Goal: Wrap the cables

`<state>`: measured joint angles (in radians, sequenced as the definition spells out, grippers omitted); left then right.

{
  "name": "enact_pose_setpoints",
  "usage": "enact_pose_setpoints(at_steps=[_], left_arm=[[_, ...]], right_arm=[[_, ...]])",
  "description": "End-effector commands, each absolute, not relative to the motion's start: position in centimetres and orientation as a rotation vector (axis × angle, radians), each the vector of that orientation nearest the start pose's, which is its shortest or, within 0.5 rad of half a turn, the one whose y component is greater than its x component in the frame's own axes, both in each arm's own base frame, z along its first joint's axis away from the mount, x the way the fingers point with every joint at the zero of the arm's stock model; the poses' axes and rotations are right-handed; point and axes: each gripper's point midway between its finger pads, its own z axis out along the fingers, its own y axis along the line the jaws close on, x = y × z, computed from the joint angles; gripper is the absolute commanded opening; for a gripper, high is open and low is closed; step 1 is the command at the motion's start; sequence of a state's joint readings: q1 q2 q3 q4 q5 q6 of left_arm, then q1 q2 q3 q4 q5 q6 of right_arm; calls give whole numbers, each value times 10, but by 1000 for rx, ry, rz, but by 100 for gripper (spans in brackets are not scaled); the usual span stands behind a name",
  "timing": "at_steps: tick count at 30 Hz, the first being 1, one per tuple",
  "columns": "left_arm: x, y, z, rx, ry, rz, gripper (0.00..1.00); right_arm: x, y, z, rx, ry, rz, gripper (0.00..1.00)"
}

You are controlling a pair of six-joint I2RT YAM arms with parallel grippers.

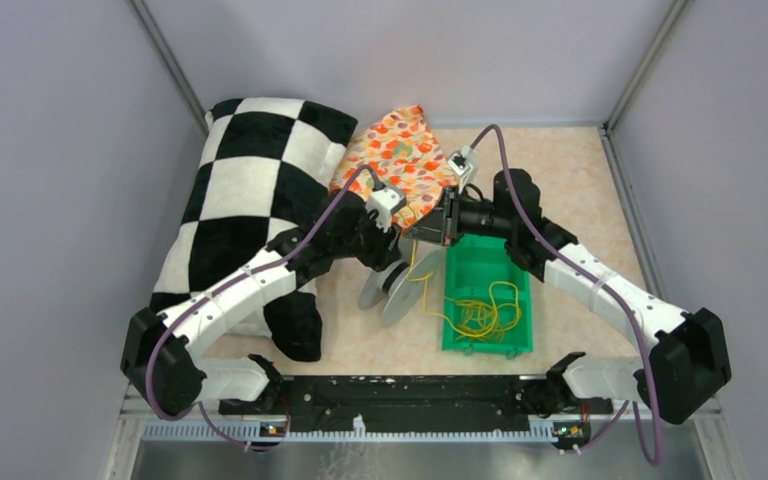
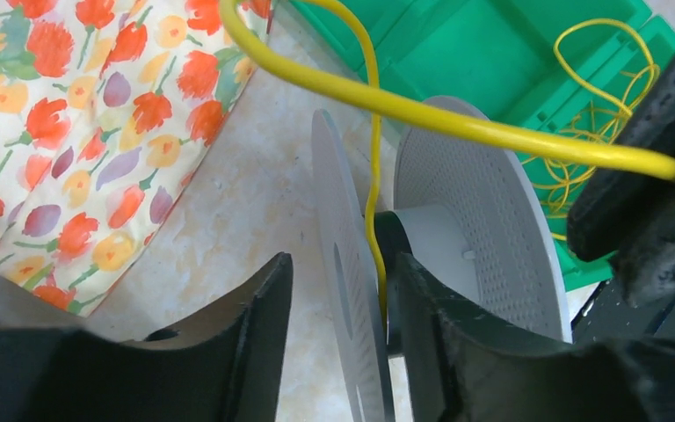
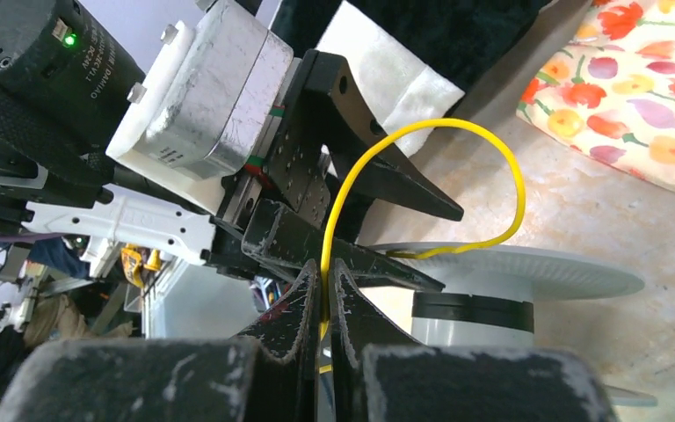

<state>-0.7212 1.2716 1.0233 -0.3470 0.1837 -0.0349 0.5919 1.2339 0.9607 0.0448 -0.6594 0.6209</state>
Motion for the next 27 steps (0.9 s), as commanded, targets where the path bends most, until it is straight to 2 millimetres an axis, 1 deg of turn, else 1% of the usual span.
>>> enact_pose_setpoints(at_steps=[1, 2, 4, 5, 6, 7, 9, 11, 14, 22, 24, 27], left_arm=[[258, -271, 198, 829, 2033, -640, 43], [259, -270, 199, 822, 2032, -639, 35], [260, -271, 201, 814, 2026, -639, 23], [261, -270, 201, 811, 2023, -637, 19], [262, -270, 202, 807, 2019, -635, 20], [262, -269, 202, 803, 2019, -633, 24], [261, -269, 201, 805, 2024, -632, 38], [261, -268, 199, 806, 2032, -629, 51], [259, -268, 196, 809, 2051, -637, 56], [251, -261, 191, 811, 2074, -632, 57], [251, -260, 190, 806, 2078, -633, 55], [250, -260, 188, 801, 2086, -635, 49]], right_arm=[[234, 317, 280, -489, 1897, 1479, 0], [234, 317, 277, -483, 1905, 1481, 0], [234, 317, 274, -478, 1917, 1481, 0], [233, 317, 272, -478, 1922, 1482, 0], [233, 316, 271, -477, 1926, 1482, 0], [232, 316, 270, -478, 1930, 1483, 0], [232, 316, 267, -480, 1937, 1482, 0], [231, 316, 265, -478, 1944, 1480, 0], [232, 316, 263, -467, 1951, 1484, 0], [231, 317, 258, -431, 1954, 1517, 0], [231, 318, 256, -423, 1953, 1531, 0], [231, 320, 254, -417, 1953, 1549, 0]])
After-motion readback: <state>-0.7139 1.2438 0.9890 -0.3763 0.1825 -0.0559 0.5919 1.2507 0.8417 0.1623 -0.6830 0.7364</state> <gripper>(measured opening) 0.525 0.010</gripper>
